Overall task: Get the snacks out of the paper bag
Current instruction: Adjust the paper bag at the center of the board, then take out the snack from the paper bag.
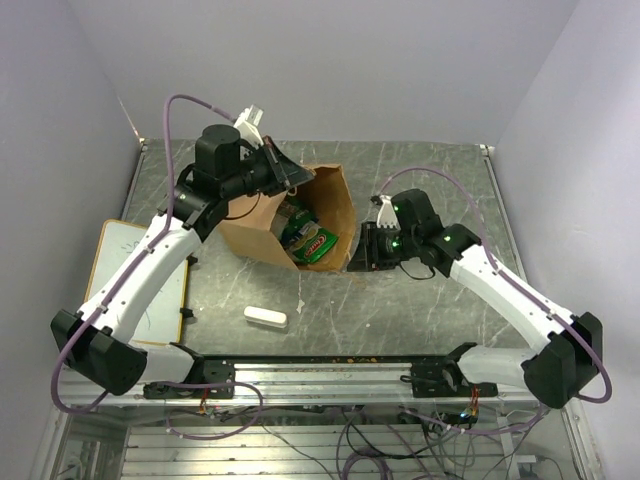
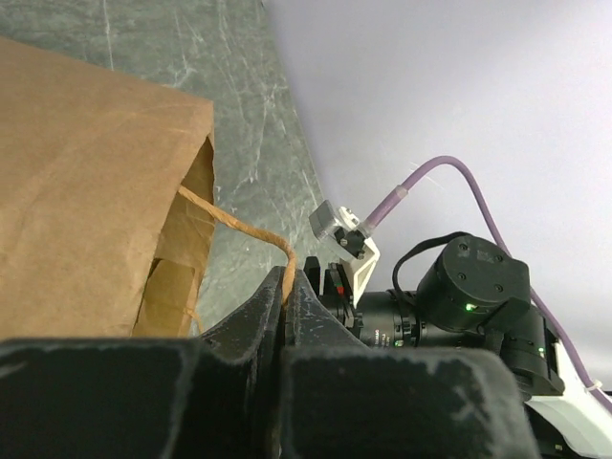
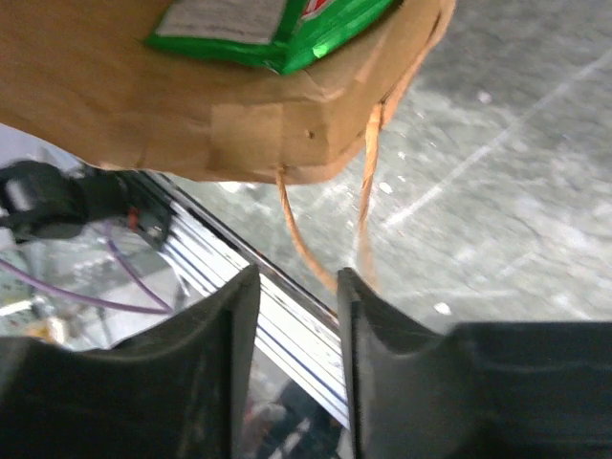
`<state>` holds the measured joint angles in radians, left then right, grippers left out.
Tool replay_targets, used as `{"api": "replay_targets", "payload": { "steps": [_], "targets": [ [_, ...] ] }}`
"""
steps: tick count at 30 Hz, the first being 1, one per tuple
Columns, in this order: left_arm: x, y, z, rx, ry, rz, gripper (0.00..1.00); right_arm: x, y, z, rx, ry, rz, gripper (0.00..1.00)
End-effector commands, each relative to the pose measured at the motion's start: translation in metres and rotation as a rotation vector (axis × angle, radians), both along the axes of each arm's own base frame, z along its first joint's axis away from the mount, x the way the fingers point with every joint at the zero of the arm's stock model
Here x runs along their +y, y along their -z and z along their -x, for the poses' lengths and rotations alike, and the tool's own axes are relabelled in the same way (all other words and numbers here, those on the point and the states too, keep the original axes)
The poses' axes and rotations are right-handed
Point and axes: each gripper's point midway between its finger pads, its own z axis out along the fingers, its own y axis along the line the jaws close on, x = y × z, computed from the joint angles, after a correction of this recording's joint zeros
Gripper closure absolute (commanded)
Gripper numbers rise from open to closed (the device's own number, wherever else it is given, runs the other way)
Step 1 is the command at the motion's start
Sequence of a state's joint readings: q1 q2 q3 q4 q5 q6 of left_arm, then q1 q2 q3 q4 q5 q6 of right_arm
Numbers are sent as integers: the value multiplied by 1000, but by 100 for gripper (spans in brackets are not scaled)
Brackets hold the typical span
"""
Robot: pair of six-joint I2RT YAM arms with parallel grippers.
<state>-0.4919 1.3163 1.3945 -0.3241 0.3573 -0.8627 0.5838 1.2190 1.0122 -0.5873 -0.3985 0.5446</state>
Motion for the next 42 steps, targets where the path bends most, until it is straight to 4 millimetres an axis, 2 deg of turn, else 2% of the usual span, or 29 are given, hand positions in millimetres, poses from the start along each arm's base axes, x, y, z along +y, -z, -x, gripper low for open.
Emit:
{"api": "replay_targets", "payload": {
  "steps": [1, 3, 5, 7, 10, 13, 19, 22, 24, 26, 31, 35, 39, 42],
  "targets": [
    [-6, -9, -1, -14, -14, 35, 93, -24, -5, -2, -50, -42, 170, 56],
    [-12, -9, 2, -14, -20, 82, 93, -36, -11, -13, -91, 17, 238, 52],
    [-14, 2, 4, 16, -40, 113, 93, -47, -21, -25, -122, 90, 291, 47],
    [-16, 4, 6, 17, -48, 141, 93, -50, -29, -33, -139, 136, 298, 37],
    [-16, 4, 9, 12, -40, 126, 93, -38, -37, -40, -111, 165, 243, 31],
    [-15, 2, 15, 0, -18, 66, 93, -17, -46, -44, -57, 167, 159, 28],
    [-13, -4, 16, -55, -17, 73, 93, -1, -66, -54, -6, 300, 16, 28],
    [-17, 0, 17, -45, 8, 74, 93, 11, -71, -56, 55, 387, -129, 33],
    [-21, 4, 16, -30, 23, 71, 93, 21, -67, -52, 128, 420, -224, 37],
    [-24, 5, 15, -19, 35, 78, 93, 23, -54, -44, 193, 452, -246, 40],
    [-29, -10, 11, -41, 49, 82, 93, 20, -26, -42, 233, 521, -258, 44],
    [-33, -22, 12, -40, 71, 100, 93, 34, 15, -41, 305, 591, -231, 44],
    [-34, -26, 15, -28, 77, 137, 93, 54, 41, -44, 263, 616, -169, 44],
    [-34, -22, 17, -16, 80, 126, 93, 60, 59, -47, 264, 661, -149, 44]
  ]
}}
